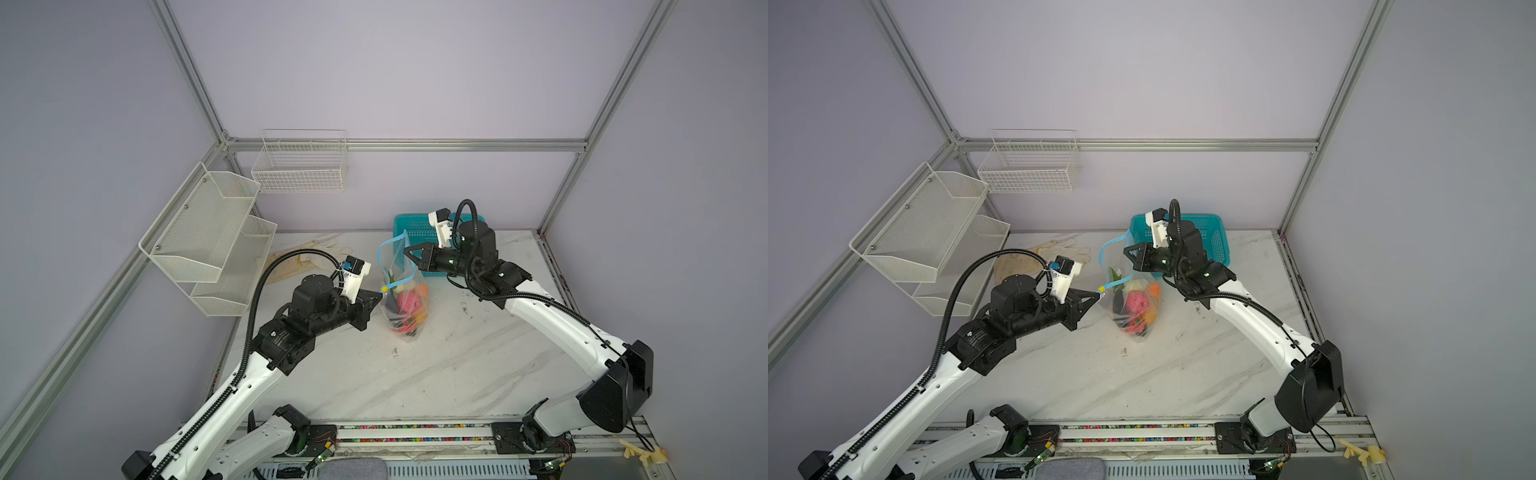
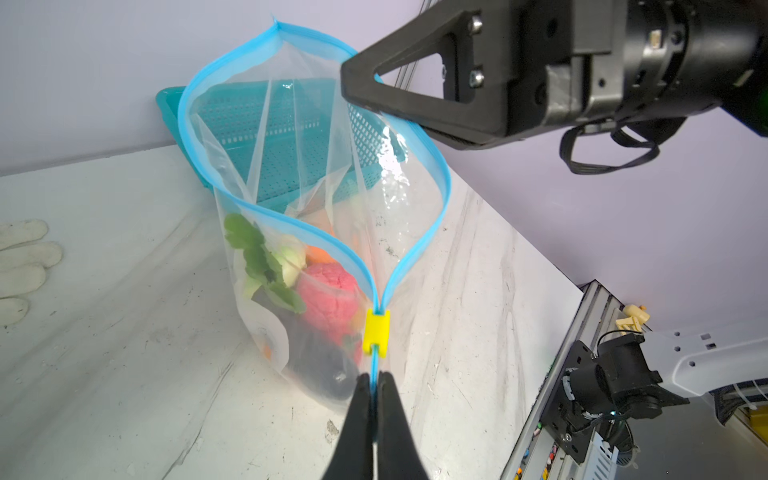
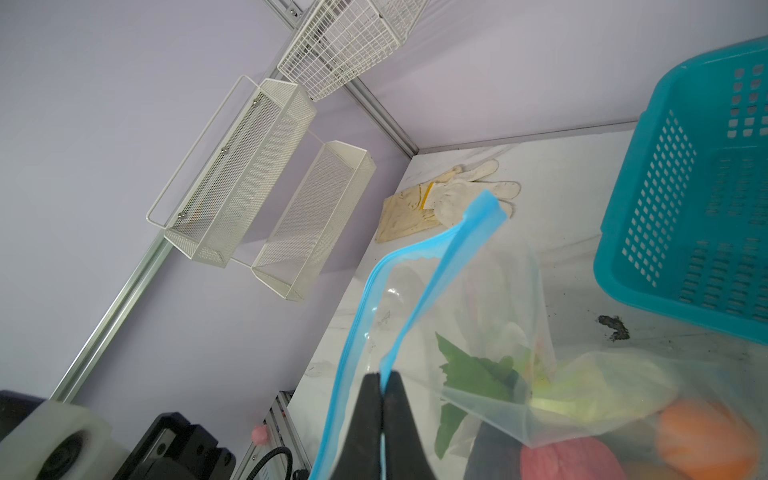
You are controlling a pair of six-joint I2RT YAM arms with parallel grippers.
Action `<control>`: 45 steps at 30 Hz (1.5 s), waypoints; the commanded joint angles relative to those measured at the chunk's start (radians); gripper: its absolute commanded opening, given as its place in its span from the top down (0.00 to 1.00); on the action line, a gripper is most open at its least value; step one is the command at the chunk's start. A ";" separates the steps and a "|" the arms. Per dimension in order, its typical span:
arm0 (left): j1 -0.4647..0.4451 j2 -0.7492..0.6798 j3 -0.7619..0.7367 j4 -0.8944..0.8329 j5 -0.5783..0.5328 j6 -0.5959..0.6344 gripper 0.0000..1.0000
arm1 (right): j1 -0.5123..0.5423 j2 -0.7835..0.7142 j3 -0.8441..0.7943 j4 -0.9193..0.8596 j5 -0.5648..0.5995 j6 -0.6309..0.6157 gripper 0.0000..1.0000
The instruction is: Place the food in the zip-top bag and seal the zipper
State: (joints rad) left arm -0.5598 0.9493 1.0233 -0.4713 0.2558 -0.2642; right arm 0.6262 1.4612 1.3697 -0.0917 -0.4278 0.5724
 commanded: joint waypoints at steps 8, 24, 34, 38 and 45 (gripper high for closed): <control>-0.006 0.038 0.173 -0.005 0.016 0.074 1.00 | -0.029 -0.052 -0.023 0.048 -0.048 -0.070 0.65; -0.004 0.051 0.243 -0.077 -0.015 0.213 1.00 | -0.069 -0.181 0.028 -0.121 -0.544 -1.200 0.52; -0.005 0.040 0.265 -0.095 -0.047 0.297 1.00 | -0.002 -0.023 0.238 -0.439 -0.481 -1.495 0.51; -0.005 0.037 0.261 -0.094 -0.052 0.322 1.00 | 0.050 0.069 0.339 -0.547 -0.419 -1.552 0.54; -0.003 0.009 0.238 -0.072 -0.050 0.355 1.00 | 0.075 0.157 0.437 -0.632 -0.381 -1.620 0.56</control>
State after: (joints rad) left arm -0.5598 0.9951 1.1877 -0.5930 0.2058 0.0414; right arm 0.6968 1.6150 1.7607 -0.6426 -0.8162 -0.9665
